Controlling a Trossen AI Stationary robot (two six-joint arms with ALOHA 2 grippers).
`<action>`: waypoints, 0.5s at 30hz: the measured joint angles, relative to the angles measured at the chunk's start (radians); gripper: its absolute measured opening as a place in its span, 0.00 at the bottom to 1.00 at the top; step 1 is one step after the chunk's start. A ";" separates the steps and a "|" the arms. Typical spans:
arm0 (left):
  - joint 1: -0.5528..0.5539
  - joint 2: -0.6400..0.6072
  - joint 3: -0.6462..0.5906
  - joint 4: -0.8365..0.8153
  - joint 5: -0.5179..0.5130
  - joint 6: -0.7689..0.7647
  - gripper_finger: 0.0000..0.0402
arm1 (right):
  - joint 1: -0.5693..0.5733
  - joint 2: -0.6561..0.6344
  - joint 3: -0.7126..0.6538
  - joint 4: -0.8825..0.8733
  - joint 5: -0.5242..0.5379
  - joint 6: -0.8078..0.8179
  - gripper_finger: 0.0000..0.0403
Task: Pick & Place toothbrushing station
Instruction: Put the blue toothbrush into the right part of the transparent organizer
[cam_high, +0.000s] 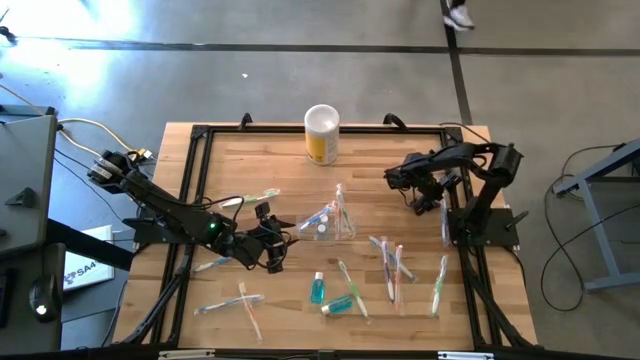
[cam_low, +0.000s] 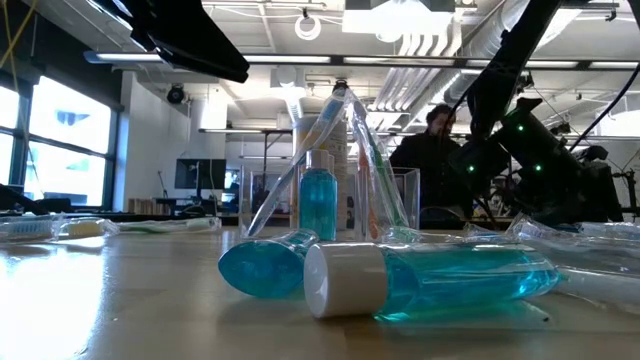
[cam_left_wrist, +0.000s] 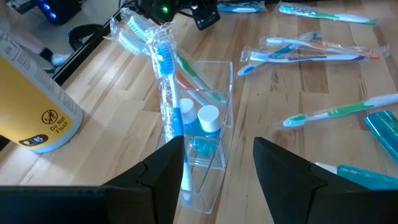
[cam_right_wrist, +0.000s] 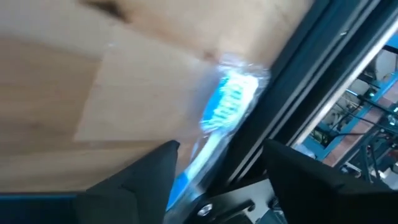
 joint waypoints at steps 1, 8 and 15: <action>0.000 0.000 0.000 0.000 0.000 0.000 0.46 | 0.001 0.000 0.000 0.001 -0.008 -0.003 0.55; 0.000 0.000 0.000 -0.001 0.000 0.000 0.46 | 0.001 0.000 0.000 0.027 -0.059 -0.055 0.34; 0.000 0.000 0.000 -0.001 -0.001 0.000 0.46 | 0.002 0.001 -0.001 0.037 -0.047 -0.055 0.19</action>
